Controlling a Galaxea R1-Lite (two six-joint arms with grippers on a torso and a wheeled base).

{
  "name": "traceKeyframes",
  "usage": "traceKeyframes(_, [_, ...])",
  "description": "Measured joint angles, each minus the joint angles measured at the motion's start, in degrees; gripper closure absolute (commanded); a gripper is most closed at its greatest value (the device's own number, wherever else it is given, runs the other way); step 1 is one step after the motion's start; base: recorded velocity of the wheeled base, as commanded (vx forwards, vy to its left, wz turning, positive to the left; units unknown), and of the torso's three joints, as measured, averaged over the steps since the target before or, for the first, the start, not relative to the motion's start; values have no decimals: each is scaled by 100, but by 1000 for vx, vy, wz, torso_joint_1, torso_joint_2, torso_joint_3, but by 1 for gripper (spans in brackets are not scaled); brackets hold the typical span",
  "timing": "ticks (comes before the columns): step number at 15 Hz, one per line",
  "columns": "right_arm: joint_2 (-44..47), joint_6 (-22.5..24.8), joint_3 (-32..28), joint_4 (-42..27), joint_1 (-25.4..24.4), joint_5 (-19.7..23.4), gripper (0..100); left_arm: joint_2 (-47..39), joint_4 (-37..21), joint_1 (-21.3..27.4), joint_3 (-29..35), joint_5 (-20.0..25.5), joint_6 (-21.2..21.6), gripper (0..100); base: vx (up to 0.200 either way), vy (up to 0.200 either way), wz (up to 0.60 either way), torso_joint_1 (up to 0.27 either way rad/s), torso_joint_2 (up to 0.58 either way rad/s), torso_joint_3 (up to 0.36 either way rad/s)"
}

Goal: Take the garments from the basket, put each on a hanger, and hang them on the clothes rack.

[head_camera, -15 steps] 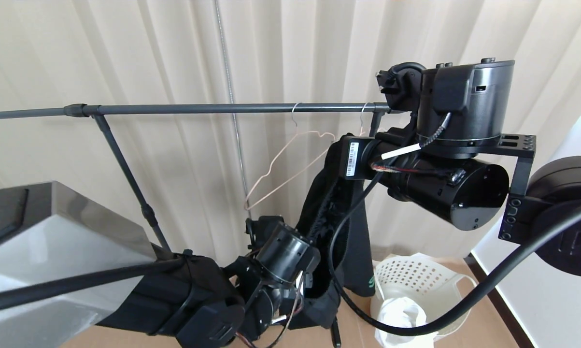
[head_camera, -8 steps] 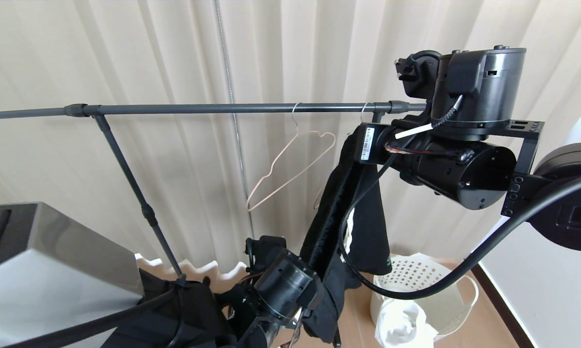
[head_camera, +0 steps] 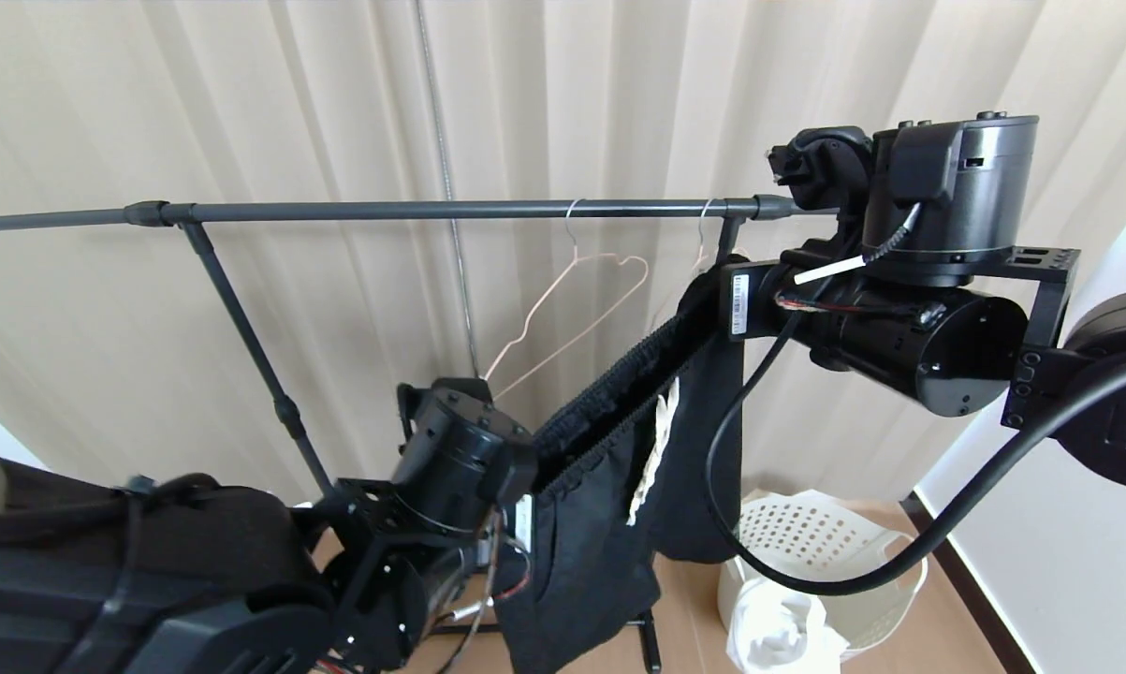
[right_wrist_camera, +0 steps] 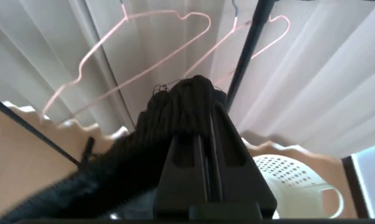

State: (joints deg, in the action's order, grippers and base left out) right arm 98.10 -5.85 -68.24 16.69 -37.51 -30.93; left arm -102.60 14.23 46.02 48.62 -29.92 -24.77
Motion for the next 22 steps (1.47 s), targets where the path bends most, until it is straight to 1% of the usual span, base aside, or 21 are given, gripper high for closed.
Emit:
traceKeyframes(1, [-83, 73, 91, -156, 9, 6, 100, 157, 0, -190, 30, 17, 143, 100, 0, 0, 0, 0, 0, 0])
traceKeyframes(2, [-182, 96, 166, -523, 0, 20, 100, 307, 5, -391, 96, 41, 291, 100, 0, 0, 0, 0, 0, 0])
traceKeyframes(4, [-394, 101, 184, -1524, -173, 50, 100, 497, 33, -711, 210, 246, 564, 100, 0, 0, 0, 0, 0, 0])
traceKeyframes(5, [-479, 79, 124, -1961, -258, 66, 100, 585, 52, -827, 232, 501, 672, 100, 0, 0, 0, 0, 0, 0])
traceKeyframes(6, [-540, 20, 17, -2405, -312, 74, 100, 690, 63, -951, 236, 848, 802, 100, 0, 0, 0, 0, 0, 0])
traceKeyframes(7, [-571, -55, -85, -2672, -336, 85, 100, 791, 74, -1080, 216, 1085, 929, 100, 0, 0, 0, 0, 0, 0])
traceKeyframes(8, [-588, -79, -144, -2739, -355, 105, 100, 872, 71, -1168, 185, 1175, 997, 100, 0, 0, 0, 0, 0, 0])
traceKeyframes(10, [-573, -90, -205, -2887, -356, 279, 100, 1003, 74, -1460, 130, 1582, 1328, 100, 0, 0, 0, 0, 0, 0])
traceKeyframes(12, [-505, -93, -226, -2832, -269, 266, 100, 1097, 83, -1637, 52, 1659, 1415, 100, 0, 0, 0, 0, 0, 0])
traceKeyframes(17, [-356, -84, -363, -2826, 163, 246, 100, 1235, 104, -1731, -116, 1687, 1426, 100, 0, 0, 0, 0, 0, 0])
traceKeyframes(20, [-317, -84, -341, -2859, 160, 227, 100, 1214, 101, -1730, 88, 1883, 1538, 100, 0, 0, 0, 0, 0, 0])
traceKeyframes(22, [-319, -82, -240, -2884, -91, 180, 100, 1046, 88, -1712, 488, 2004, 1599, 100, 0, 0, 0, 0, 0, 0])
